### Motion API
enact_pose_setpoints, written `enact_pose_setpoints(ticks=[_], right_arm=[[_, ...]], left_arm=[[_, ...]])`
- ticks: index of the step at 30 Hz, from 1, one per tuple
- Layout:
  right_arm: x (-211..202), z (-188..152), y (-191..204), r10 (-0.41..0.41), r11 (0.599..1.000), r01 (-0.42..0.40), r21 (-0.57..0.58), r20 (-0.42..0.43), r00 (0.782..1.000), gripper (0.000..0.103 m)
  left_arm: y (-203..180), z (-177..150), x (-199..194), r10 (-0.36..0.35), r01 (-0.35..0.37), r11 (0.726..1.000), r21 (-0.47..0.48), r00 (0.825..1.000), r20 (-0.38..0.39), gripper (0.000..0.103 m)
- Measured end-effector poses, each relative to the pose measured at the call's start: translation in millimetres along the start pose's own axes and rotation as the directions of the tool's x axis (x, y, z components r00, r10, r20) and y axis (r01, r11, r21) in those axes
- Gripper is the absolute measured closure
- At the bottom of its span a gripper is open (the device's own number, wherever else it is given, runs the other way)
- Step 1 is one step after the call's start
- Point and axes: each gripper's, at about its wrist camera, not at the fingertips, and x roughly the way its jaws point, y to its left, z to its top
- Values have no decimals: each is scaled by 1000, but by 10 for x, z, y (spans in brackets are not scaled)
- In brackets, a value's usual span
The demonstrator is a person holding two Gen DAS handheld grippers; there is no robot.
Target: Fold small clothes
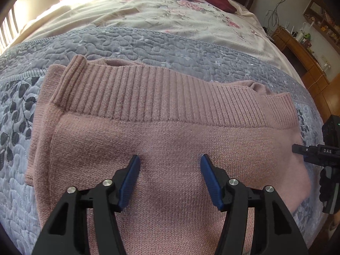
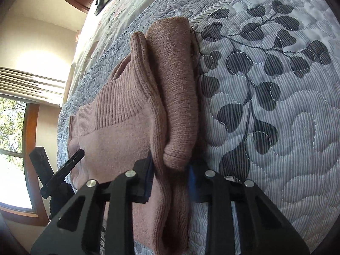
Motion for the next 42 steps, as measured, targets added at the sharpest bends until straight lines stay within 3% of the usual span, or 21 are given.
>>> enact_pose_setpoints(ticks=[12, 15, 19, 23, 27, 34, 39, 42], right_arm=[[-40, 72, 157, -20, 999, 20, 39, 6, 1000, 80], [-229, 124, 522, 32, 999, -31, -38, 27, 999, 82], [-300, 166, 1209, 16, 982, -11, -188, 22, 1000, 82], [-105, 98, 1851, -24, 947, 19, -322, -12, 1000, 82], [248, -16, 2225, -87, 916, 62, -397, -45, 995, 82], [912, -243, 2399, -221, 875, 158, -457, -88, 971, 80], [1017, -284, 2391, -178, 888, 103, -448, -130, 975, 55], [889, -228, 2350, -138, 911, 63, -407, -159, 978, 53]], left_arm=[[6, 7, -75, -9, 9, 1000, -3, 1000, 7, 43], [75, 7, -284, -42, 43, 999, -29, 998, 44, 43], [230, 11, -522, -84, 91, 994, -67, 992, 89, 43], [345, 27, -666, -97, 106, 991, -75, 989, 112, 43], [440, 44, -726, -126, 138, 986, -97, 984, 126, 43], [546, 89, -655, -242, 265, 944, -198, 961, 135, 43], [492, 111, -486, -321, 341, 903, -259, 940, 117, 43], [470, 116, -382, -379, 397, 863, -312, 918, 120, 43]])
